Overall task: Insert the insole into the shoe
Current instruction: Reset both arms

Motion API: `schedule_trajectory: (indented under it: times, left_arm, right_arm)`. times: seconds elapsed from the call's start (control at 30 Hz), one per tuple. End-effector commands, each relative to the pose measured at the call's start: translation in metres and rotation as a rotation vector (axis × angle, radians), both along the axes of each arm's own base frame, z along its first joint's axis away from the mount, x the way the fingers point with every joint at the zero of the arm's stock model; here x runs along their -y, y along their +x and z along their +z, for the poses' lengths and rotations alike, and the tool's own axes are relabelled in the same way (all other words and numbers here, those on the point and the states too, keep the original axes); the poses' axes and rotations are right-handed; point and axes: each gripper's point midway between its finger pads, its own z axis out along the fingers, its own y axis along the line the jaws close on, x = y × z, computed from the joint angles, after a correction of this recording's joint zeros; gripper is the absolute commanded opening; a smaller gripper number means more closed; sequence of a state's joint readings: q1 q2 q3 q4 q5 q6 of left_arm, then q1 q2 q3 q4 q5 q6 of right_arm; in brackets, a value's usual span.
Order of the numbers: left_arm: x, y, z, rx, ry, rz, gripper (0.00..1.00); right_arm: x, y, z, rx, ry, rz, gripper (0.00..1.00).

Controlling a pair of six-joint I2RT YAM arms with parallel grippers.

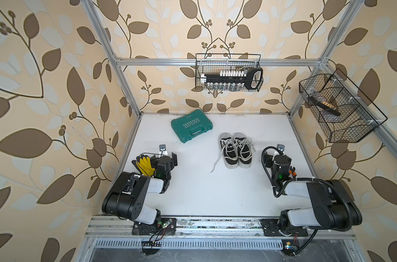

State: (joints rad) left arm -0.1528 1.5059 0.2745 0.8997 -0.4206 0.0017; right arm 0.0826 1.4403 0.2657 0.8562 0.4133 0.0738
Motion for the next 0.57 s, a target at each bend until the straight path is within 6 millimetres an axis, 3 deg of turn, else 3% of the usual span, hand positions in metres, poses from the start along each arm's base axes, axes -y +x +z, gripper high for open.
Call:
schedule_trajectory:
  times: [0.0,0.07,0.53]
  left_arm:
    - [0.009,0.015,0.012,0.019,-0.046,-0.068,0.99]
    - [0.003,0.019,0.010,0.004,-0.057,-0.049,0.99]
    - [0.004,0.020,0.007,-0.019,-0.102,-0.092,0.99]
  right_arm:
    - [-0.017,0.022,0.017,0.115,-0.017,0.110,0.99]
    - [-0.015,0.023,0.009,0.019,0.017,0.092,0.99]
    - [-0.009,0.027,0.008,0.015,0.029,0.080,0.99]
